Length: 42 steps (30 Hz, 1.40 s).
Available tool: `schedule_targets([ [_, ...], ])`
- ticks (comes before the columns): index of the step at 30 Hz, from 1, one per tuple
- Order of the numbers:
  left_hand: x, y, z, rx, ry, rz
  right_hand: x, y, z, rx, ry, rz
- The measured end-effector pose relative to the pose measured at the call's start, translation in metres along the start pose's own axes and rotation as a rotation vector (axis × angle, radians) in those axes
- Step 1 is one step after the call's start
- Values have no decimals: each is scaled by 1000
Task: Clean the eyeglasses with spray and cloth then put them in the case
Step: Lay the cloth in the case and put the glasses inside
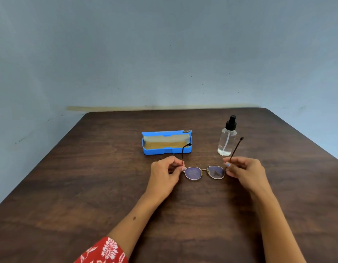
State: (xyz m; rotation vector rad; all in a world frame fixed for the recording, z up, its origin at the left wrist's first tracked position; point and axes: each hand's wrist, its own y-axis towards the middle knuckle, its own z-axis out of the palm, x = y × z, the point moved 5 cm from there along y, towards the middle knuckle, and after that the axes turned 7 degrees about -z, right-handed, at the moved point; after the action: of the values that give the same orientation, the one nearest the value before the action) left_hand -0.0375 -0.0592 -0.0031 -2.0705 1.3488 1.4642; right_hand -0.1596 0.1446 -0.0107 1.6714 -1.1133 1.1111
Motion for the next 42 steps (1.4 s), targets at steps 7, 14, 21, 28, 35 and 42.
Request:
schedule_targets([
  [7,-17,-2,10,22,317,303,-5,8,0,124,110,81],
  [14,-24,-2,26,223,654,370,3,16,-2,289,118,168],
  [21,-22,0,23,211,608,319,12,23,-2,236,-275,17],
  [28,-14,1,15,86,380,180,24,20,19,229,-706,-123],
  [35,-10,-4,8,85,248,172,25,15,23,223,-768,-139],
  [42,6,10,-12,72,-181,-176,30,7,16,463,-336,-59],
])
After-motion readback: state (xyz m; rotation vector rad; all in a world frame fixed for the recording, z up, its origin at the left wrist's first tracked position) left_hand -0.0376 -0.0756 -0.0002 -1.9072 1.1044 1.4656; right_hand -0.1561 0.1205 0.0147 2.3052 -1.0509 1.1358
